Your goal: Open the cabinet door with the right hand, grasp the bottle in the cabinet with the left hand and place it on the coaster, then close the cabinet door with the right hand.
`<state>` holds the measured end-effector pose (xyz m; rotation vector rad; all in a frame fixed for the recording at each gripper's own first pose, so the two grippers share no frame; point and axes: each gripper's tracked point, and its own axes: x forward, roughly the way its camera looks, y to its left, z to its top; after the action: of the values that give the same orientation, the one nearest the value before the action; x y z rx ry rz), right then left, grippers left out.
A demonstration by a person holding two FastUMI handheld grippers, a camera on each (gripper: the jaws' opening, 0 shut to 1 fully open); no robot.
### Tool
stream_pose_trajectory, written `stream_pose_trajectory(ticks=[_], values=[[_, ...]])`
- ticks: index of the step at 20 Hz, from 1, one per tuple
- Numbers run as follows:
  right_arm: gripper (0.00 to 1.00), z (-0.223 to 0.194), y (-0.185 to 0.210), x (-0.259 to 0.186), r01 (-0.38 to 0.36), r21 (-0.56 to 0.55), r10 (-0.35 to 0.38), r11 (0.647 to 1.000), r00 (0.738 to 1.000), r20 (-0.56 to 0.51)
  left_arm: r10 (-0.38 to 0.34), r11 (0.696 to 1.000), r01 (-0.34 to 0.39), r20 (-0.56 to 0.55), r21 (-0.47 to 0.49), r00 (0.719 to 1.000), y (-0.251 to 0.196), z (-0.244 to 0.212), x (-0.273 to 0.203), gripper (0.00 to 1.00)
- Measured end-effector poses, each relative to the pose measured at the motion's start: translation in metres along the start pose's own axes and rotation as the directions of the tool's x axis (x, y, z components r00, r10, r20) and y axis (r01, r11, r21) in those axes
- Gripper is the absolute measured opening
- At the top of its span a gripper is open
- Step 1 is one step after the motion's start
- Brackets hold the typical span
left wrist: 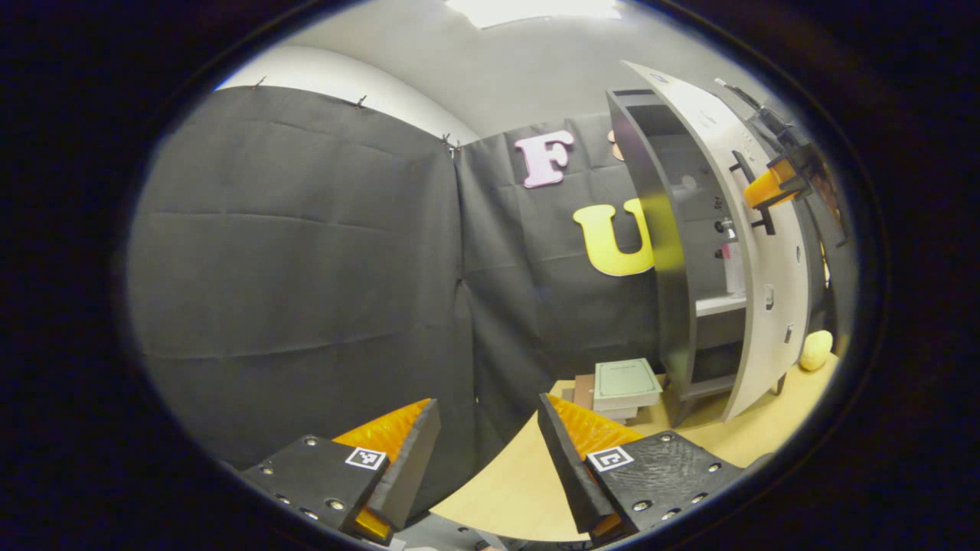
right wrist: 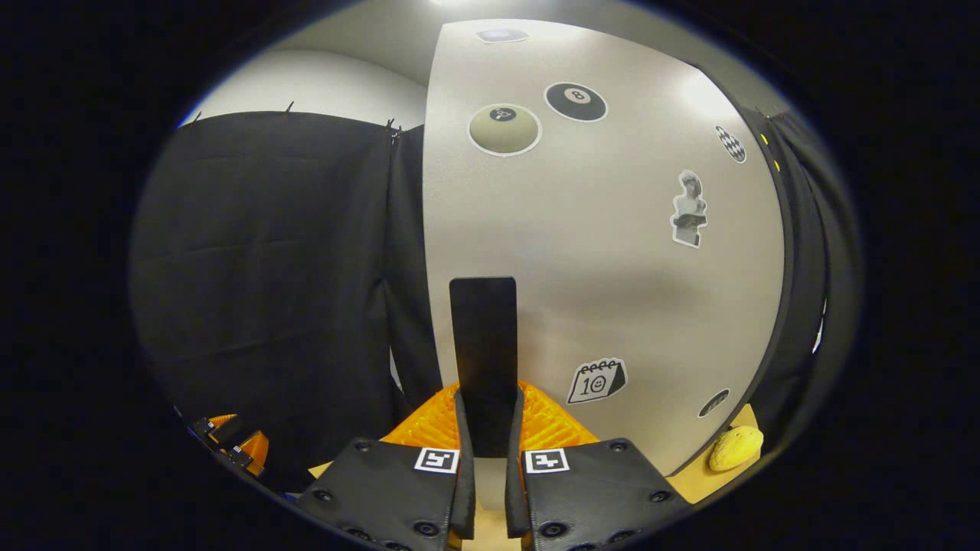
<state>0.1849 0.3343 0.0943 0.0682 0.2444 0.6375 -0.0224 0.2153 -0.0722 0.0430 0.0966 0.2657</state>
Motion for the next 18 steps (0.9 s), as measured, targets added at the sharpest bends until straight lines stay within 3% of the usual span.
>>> stream_pose_trajectory(ticks=[10, 18], values=[[0.16, 0.003, -0.011, -0.007, -0.053, -0.007, 0.053, 0.999, 0.999, 0.000, -0.144, 0.989, 0.145, 0.020, -0.039, 0.989, -0.088, 0.013, 0.024, 0.79], [0.17, 0.004, -0.035, -0.018, -0.049, 0.039, 0.048, 0.998, 0.998, 0.027, -0.249, 0.968, 0.250, 0.027, -0.015, 0.968, -0.195, 0.038, 0.001, 0.80]])
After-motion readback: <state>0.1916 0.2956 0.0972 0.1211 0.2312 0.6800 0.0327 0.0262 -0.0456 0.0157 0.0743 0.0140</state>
